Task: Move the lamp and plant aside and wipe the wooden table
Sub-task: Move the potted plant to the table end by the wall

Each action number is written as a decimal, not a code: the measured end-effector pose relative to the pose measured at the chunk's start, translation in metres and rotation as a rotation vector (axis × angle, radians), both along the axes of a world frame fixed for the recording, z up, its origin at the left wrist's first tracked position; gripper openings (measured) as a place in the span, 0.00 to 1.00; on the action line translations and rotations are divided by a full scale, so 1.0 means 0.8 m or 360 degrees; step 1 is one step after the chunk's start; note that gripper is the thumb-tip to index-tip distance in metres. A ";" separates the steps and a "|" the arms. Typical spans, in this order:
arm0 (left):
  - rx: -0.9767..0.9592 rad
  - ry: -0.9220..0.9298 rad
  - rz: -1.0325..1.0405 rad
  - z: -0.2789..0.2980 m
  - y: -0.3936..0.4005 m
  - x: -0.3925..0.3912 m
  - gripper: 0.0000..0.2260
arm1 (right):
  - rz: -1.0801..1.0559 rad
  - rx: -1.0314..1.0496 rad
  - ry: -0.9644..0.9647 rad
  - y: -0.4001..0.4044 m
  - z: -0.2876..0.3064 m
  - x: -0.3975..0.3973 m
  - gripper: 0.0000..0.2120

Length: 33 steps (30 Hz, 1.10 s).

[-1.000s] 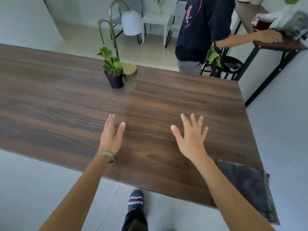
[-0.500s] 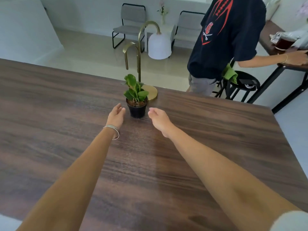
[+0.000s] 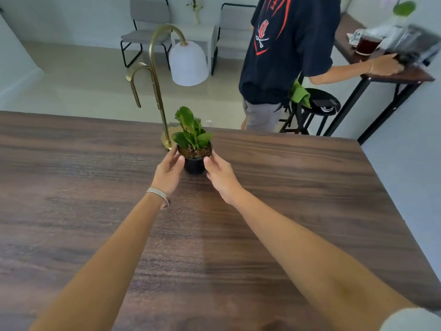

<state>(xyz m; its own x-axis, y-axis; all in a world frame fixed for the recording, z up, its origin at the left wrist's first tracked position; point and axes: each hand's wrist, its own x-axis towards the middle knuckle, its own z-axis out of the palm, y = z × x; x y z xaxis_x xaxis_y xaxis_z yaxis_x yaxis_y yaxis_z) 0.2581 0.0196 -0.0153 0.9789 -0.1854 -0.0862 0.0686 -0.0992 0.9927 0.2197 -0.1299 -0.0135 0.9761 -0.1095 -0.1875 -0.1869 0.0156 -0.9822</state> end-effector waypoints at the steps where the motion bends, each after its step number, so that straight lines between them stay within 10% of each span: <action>1: 0.0017 -0.0029 -0.0040 0.007 -0.021 -0.002 0.24 | -0.0035 -0.0002 -0.0023 -0.020 0.005 -0.005 0.24; 18: -0.0089 0.0135 -0.0796 0.024 -0.481 -0.033 0.23 | -0.0727 0.0040 0.0013 -0.448 0.034 -0.100 0.18; 33: -0.0004 0.0355 -0.1010 0.001 -0.602 0.000 0.24 | -0.0912 0.0156 0.0132 -0.567 -0.006 -0.075 0.16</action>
<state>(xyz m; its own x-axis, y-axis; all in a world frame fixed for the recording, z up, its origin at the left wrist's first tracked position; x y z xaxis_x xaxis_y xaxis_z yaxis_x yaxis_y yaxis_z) 0.2580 -0.4619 -0.0145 0.6388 -0.7195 -0.2724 0.2010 -0.1857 0.9618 0.1600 -0.5834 -0.0186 0.7480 -0.5937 -0.2968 -0.1982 0.2270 -0.9535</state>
